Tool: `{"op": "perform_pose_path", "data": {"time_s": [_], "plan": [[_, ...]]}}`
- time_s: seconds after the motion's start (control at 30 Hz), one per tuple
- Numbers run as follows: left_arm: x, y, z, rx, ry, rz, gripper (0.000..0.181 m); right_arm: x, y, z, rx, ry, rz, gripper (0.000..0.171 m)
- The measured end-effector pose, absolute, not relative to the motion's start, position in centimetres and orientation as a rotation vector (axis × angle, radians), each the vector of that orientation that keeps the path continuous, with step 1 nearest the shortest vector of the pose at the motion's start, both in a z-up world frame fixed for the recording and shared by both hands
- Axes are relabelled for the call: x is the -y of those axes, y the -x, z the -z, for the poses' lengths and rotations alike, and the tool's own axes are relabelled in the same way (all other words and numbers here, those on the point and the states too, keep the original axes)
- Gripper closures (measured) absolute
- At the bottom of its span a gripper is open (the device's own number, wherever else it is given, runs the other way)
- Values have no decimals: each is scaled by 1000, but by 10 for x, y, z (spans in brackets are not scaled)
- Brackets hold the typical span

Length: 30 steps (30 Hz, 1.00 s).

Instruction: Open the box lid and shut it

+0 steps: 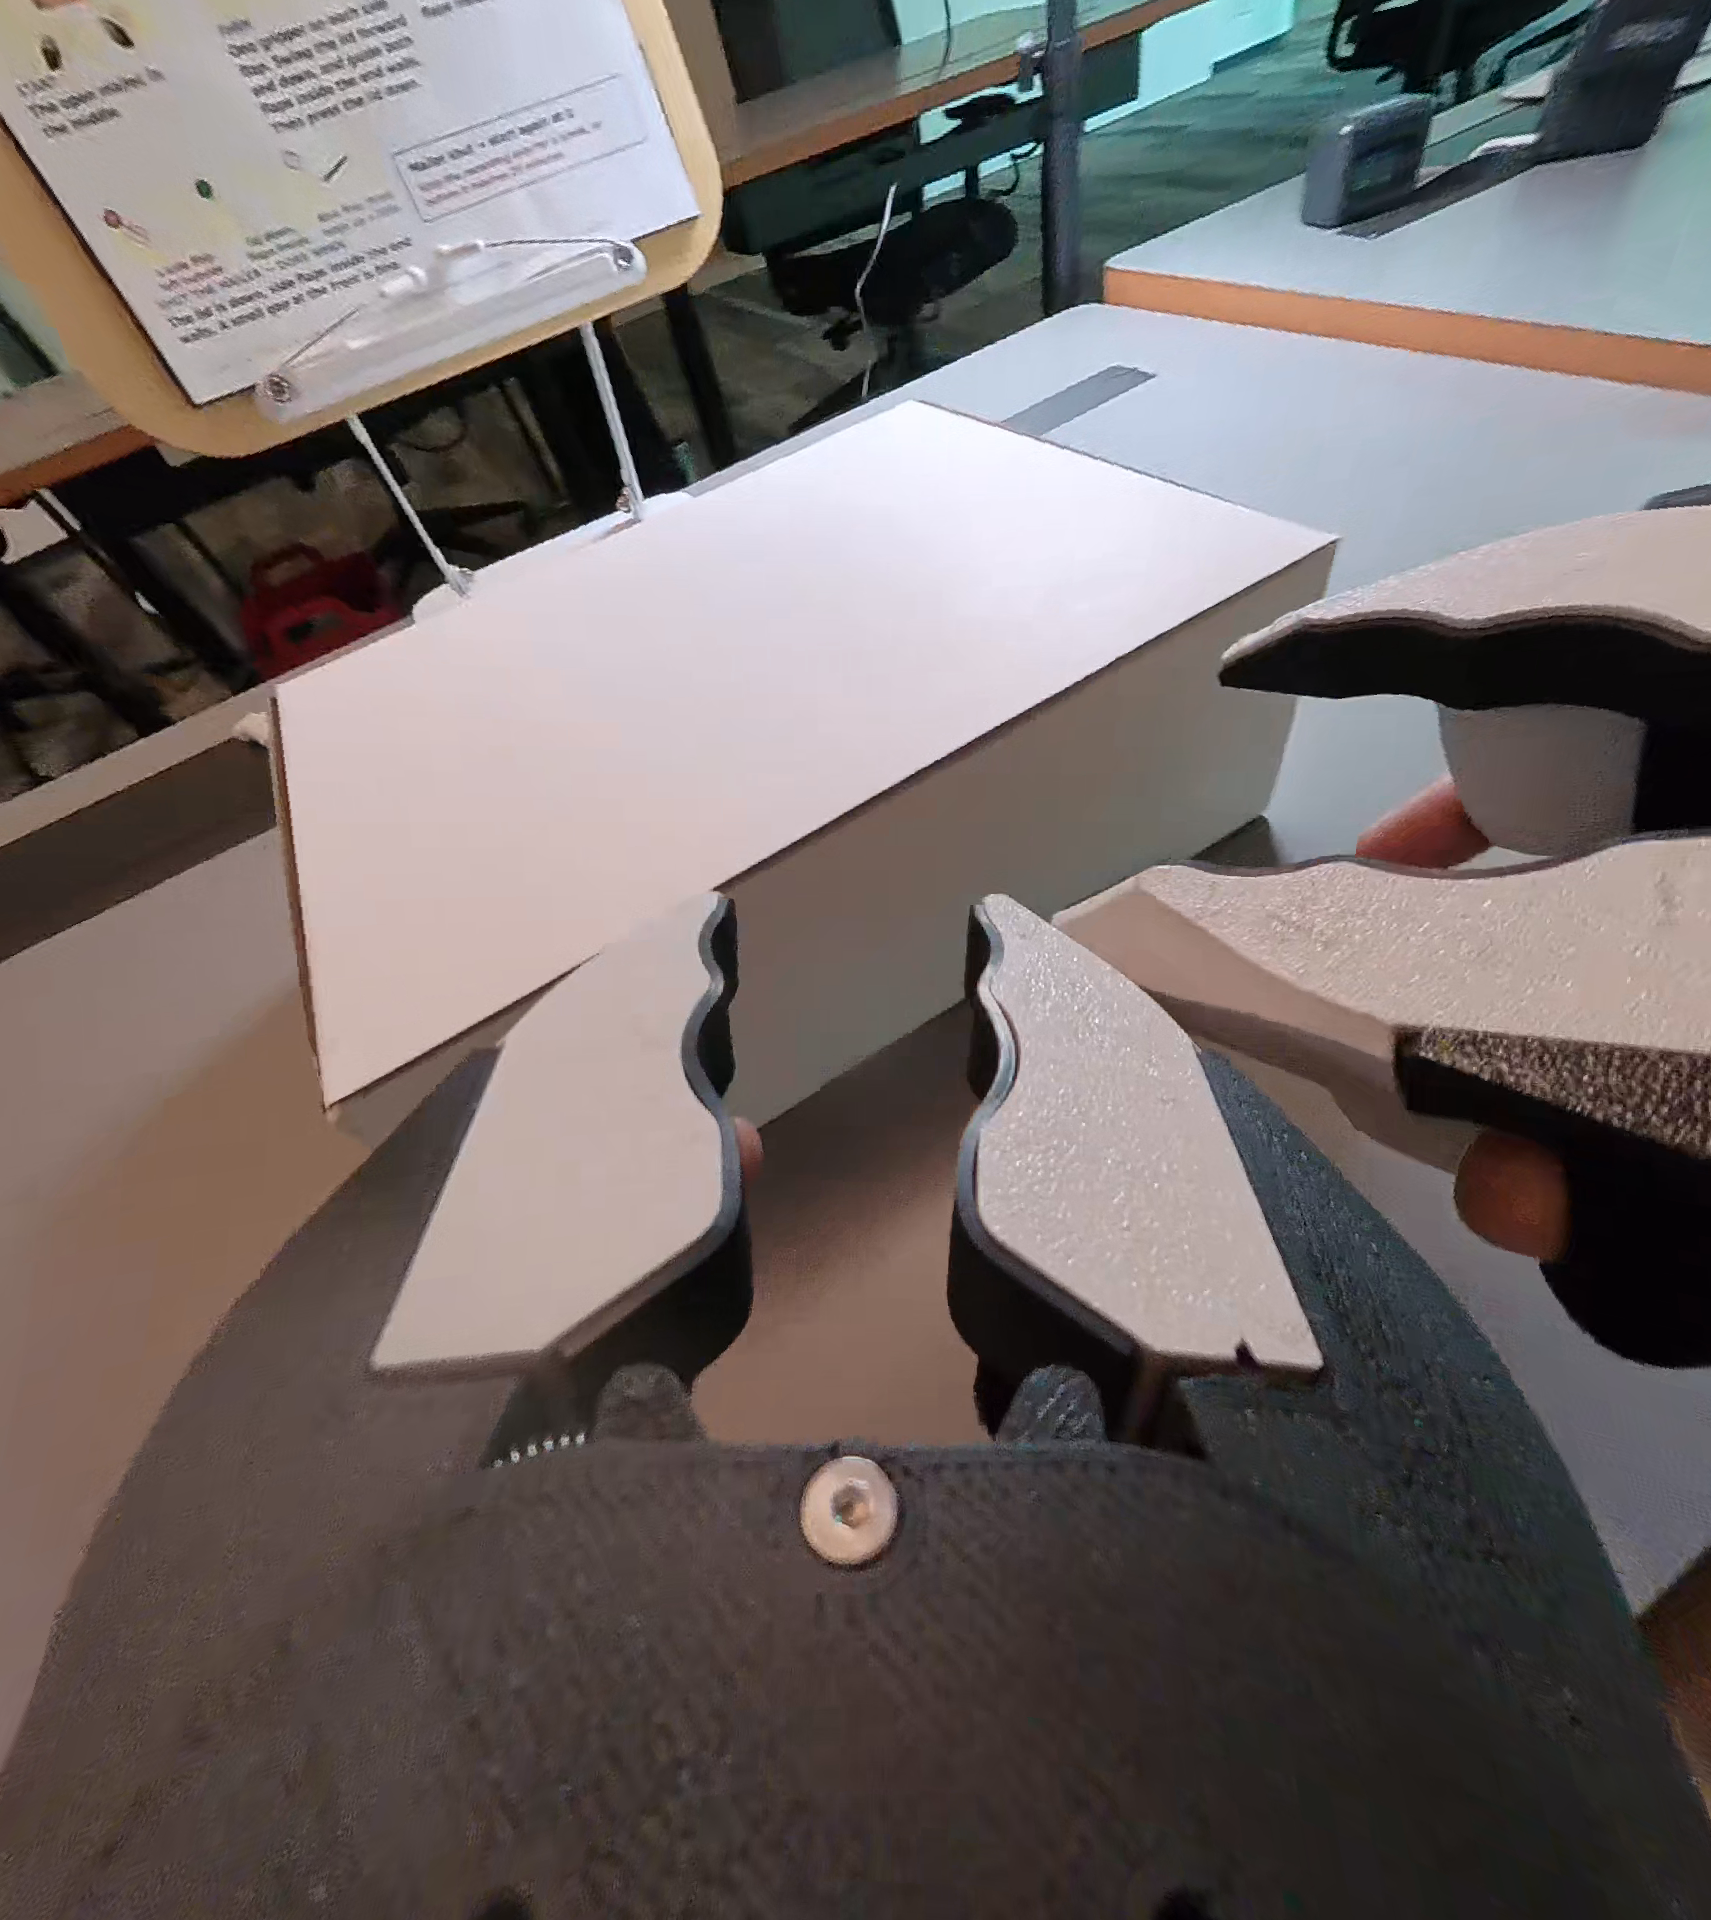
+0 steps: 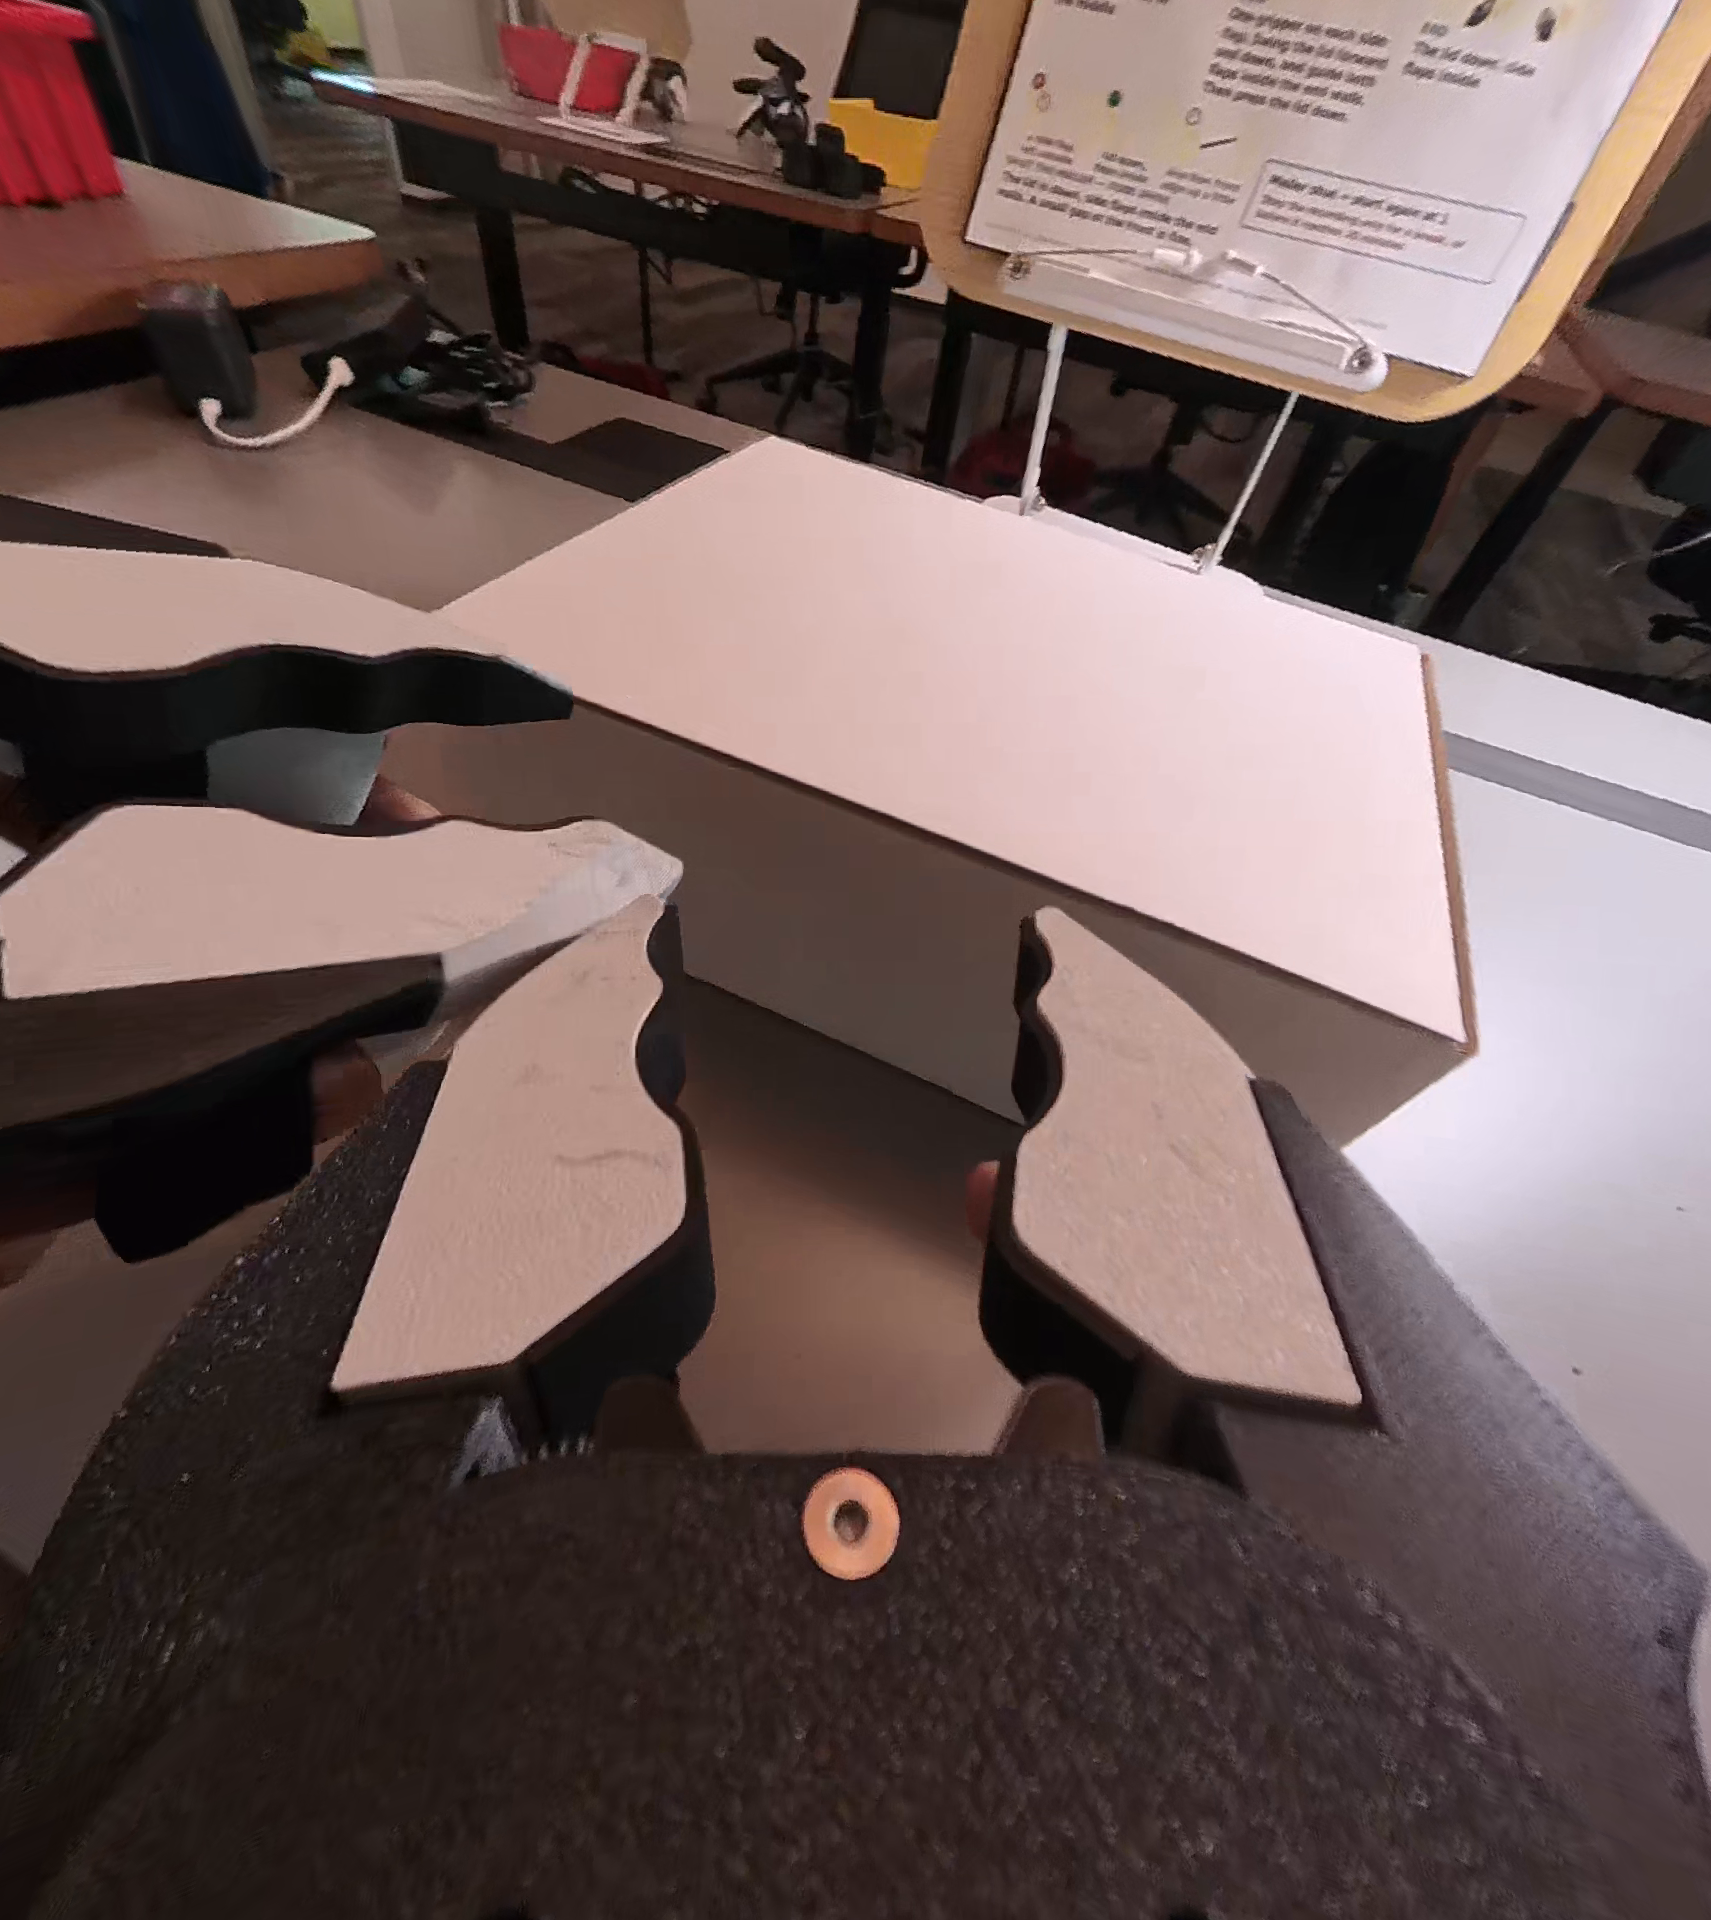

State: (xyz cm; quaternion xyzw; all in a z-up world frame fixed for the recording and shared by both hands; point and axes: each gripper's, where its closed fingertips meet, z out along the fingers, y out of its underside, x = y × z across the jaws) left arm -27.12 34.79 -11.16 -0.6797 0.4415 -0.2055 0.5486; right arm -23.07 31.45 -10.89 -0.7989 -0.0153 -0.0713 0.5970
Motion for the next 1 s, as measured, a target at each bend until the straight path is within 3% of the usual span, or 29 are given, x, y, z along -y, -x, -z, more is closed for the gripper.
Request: {"op": "perform_pose_path", "data": {"time_s": [1.0], "plan": [[-364, 295, 119, -1063, 1652, 620, 137, -304, 201, 102, 125, 1826, 144, 104]]}}
